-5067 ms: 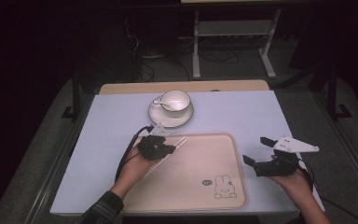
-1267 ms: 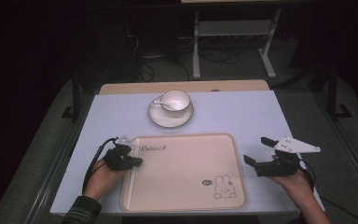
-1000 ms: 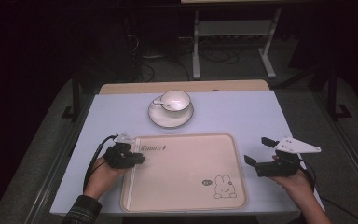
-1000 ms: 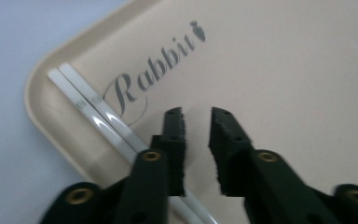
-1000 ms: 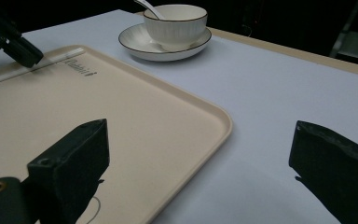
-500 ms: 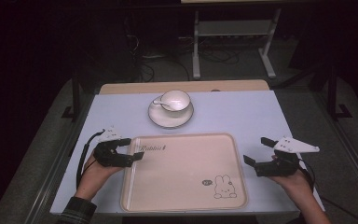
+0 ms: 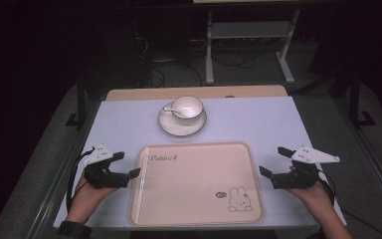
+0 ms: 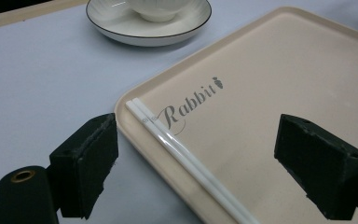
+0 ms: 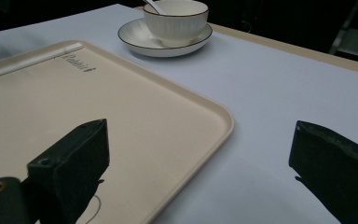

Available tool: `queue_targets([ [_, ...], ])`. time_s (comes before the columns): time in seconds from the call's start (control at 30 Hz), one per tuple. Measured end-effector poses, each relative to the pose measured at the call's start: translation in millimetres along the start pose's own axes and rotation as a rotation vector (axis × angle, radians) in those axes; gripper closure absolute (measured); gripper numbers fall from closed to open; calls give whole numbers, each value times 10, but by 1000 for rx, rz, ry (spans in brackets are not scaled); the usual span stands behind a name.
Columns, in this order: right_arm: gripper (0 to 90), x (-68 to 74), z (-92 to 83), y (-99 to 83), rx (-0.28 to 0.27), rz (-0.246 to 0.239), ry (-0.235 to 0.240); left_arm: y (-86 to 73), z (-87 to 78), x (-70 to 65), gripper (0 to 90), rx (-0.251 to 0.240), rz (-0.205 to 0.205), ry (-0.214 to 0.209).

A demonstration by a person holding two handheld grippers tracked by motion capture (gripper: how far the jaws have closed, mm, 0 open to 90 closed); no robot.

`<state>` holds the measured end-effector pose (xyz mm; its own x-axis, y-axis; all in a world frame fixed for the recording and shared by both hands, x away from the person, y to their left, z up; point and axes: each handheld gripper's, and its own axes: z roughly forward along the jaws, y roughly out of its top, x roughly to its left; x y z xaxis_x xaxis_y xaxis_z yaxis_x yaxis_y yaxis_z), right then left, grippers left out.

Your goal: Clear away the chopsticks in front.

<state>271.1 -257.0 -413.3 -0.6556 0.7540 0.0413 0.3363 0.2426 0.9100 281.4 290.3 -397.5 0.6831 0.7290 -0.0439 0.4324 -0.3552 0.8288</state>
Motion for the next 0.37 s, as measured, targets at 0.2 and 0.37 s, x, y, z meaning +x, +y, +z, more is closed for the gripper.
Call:
queue_targets([
  [0.2, 42, -6, 12, -9, 10, 2, 1, -24, 25, 36, 129, 15, -2, 7],
  [0.37, 42, -19, 5, -13, 9, 7, -4, -25, 35, 45, 129, 16, -2, 7],
])
